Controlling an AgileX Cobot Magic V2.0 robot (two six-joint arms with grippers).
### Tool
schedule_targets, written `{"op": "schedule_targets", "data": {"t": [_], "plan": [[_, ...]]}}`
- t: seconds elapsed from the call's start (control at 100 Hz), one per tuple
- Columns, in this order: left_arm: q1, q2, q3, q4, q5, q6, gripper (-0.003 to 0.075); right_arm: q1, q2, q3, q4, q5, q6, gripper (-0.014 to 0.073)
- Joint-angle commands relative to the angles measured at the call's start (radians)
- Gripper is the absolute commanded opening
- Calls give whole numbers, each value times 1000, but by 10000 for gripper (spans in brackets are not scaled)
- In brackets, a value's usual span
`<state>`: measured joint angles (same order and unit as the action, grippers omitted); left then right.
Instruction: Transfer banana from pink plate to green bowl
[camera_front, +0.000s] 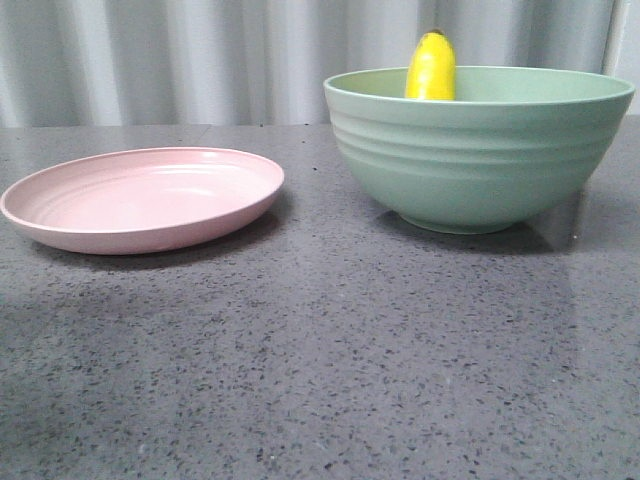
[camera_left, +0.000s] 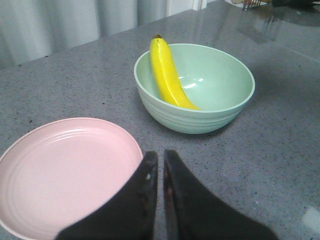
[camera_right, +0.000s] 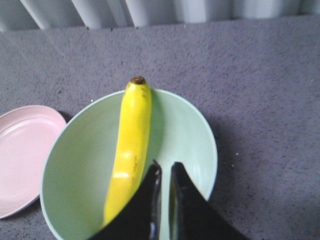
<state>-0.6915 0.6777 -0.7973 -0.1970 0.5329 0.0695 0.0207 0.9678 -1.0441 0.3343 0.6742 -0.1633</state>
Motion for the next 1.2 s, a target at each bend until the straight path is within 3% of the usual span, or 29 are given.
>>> {"op": "schedule_targets", "data": {"t": [0.0,0.47,0.75,1.19], "plan": [[12,-71,52,-14,-130,-17,-19,-3,-102,63,-8,-155,-14,-78],[15,-388,428,-20,-351,-22,-19,-3,-646,577,-72,-406,-14,-79],[15,-508,537,-20,-376,-22,-19,-3,-990,709,-83,-372,-14,-80],[15,-508,539,-20,-376,-22,-19,-3,-954,712,-83,-383,-14,-80]]}}
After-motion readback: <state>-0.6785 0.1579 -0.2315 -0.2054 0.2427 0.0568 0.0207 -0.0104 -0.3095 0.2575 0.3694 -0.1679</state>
